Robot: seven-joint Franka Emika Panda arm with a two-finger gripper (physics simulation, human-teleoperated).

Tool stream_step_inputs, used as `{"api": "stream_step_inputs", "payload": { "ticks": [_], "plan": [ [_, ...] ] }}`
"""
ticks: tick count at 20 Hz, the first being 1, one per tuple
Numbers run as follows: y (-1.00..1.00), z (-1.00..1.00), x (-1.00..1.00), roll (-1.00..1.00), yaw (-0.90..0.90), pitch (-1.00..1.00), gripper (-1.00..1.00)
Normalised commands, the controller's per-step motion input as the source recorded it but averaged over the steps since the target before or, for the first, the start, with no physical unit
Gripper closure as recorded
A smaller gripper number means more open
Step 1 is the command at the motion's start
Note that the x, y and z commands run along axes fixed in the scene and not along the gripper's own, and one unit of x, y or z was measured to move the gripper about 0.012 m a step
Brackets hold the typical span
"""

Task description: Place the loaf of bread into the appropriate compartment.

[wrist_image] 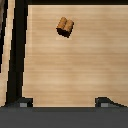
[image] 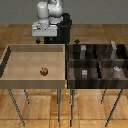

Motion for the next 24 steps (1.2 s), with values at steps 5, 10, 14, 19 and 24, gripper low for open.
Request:
{"api": "stream_step_inputs", "payload": {
  "ticks": [5,10,14,19,24],
  "plan": [
    [0.00,0.00,1.00,0.00,0.00,0.00,-1.00],
    [0.00,0.00,1.00,0.00,0.00,0.00,-1.00],
    [0.00,-0.25,0.50,0.00,0.00,0.00,-1.00],
    [0.00,-0.80,0.05,0.00,0.00,0.00,-1.00],
    [0.00,0.00,0.80,0.00,0.00,0.00,-1.00]
  ]
}}
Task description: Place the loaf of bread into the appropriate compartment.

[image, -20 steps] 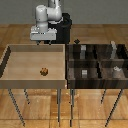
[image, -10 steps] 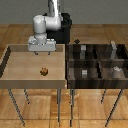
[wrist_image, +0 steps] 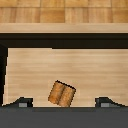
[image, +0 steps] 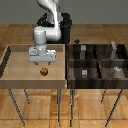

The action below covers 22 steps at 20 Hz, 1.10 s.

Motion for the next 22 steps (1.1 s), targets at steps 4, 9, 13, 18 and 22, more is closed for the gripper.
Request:
{"api": "stream_step_inputs", "payload": {
  "ticks": [4,9,13,18,22],
  "plan": [
    [0.00,-0.25,0.00,0.00,0.00,0.00,-1.00],
    [0.00,-0.20,-0.10,0.00,0.00,0.00,-1.00],
    [0.00,0.00,-0.50,0.00,0.00,0.00,-1.00],
    [0.00,-0.60,0.00,0.00,0.00,0.00,-1.00],
    [0.00,-1.00,0.00,0.00,0.00,0.00,-1.00]
  ]
}}
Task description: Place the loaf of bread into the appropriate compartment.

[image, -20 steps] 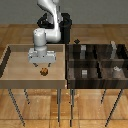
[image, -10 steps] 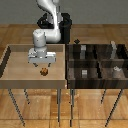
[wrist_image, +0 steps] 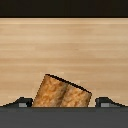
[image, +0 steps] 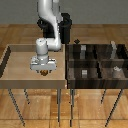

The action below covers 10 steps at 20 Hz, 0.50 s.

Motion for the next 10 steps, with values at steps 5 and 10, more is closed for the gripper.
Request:
{"api": "stream_step_inputs", "payload": {
  "ticks": [5,10],
  "plan": [
    [0.00,-0.20,0.00,0.00,0.00,0.00,1.00],
    [0.00,0.40,0.00,0.00,0.00,0.00,1.00]
  ]
}}
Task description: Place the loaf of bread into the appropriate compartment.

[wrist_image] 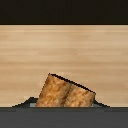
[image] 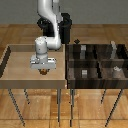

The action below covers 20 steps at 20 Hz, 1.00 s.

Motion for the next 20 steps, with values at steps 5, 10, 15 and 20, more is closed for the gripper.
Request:
{"api": "stream_step_inputs", "payload": {
  "ticks": [5,10,15,20],
  "plan": [
    [0.00,1.00,0.00,0.00,0.00,0.00,1.00],
    [0.00,1.00,0.00,0.00,0.00,0.00,1.00],
    [0.30,0.40,0.00,0.00,0.00,0.00,1.00],
    [1.00,0.00,0.00,0.00,0.00,0.00,1.00]
  ]
}}
